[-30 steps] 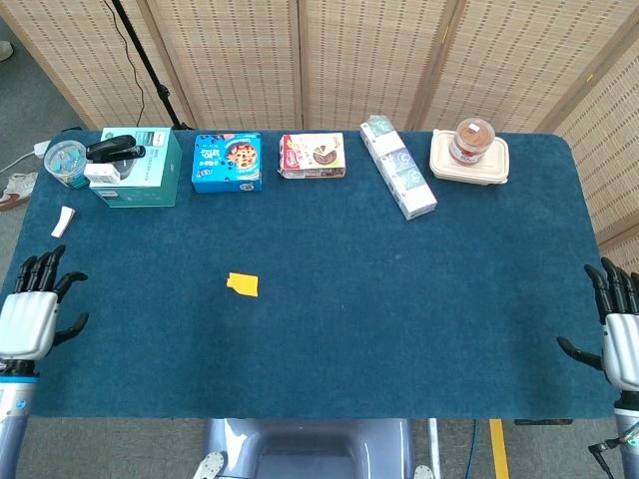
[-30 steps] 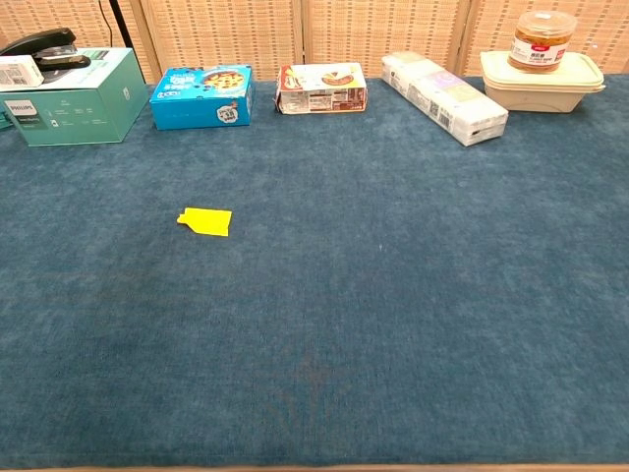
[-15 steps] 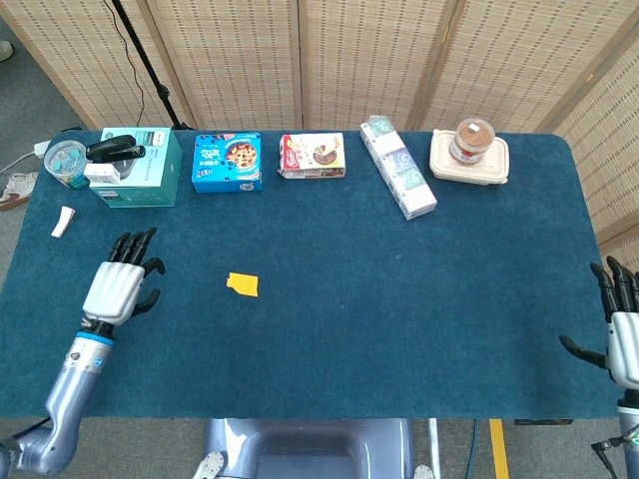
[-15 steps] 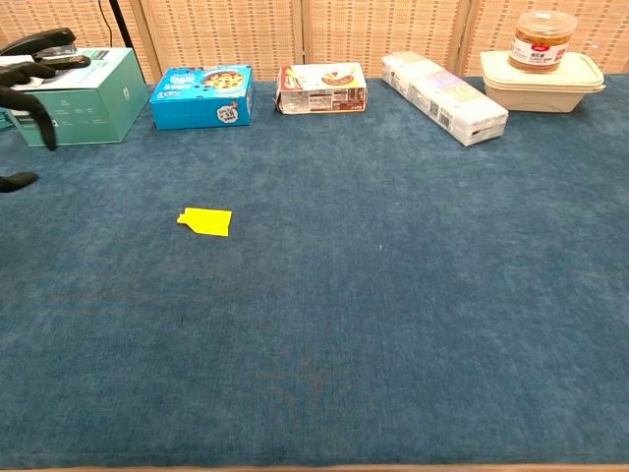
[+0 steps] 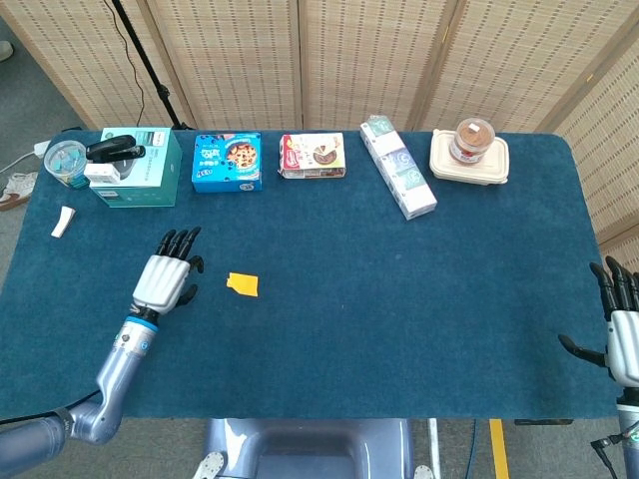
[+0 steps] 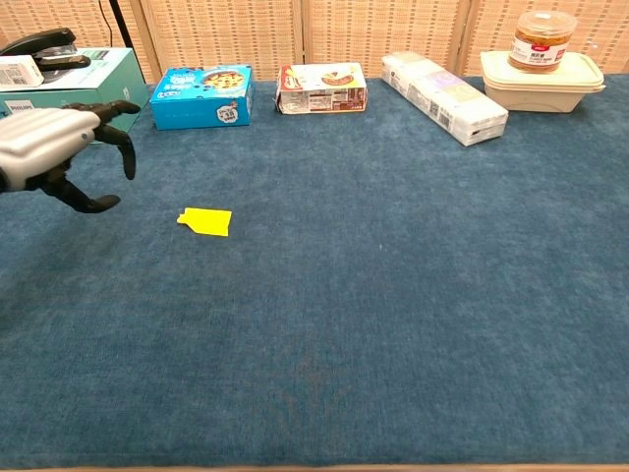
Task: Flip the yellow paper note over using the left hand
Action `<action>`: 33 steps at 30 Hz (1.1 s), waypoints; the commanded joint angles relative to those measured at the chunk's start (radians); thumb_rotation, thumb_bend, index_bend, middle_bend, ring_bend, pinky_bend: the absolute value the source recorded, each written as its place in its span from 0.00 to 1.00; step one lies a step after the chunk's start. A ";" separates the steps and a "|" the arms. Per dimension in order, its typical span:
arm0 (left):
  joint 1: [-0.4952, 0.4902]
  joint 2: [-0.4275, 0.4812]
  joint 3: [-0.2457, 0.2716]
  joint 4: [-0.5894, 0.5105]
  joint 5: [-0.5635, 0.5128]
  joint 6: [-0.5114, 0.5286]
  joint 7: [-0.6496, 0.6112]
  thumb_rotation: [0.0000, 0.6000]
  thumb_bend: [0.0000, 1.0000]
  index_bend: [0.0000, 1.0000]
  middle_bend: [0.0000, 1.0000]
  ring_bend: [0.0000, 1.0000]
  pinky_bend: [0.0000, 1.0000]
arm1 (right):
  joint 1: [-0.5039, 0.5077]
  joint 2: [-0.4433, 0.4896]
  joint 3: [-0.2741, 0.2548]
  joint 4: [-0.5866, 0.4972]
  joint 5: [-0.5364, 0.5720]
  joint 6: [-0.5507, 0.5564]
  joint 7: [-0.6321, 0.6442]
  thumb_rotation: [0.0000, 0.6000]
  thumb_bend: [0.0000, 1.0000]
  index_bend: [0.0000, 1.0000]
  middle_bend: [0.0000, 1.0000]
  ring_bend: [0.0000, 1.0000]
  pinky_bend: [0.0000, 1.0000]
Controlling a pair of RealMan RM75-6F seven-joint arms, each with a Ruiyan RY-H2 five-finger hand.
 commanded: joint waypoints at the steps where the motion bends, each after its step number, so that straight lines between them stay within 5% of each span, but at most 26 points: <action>1: -0.024 -0.049 0.008 0.058 0.006 -0.018 -0.027 1.00 0.32 0.50 0.00 0.00 0.00 | 0.001 -0.001 0.001 0.002 0.002 -0.002 0.002 1.00 0.00 0.00 0.00 0.00 0.00; 33: -0.123 -0.234 -0.004 0.266 -0.059 -0.108 -0.021 1.00 0.34 0.53 0.00 0.00 0.00 | 0.010 -0.006 0.001 0.023 0.028 -0.037 0.022 1.00 0.00 0.00 0.00 0.00 0.00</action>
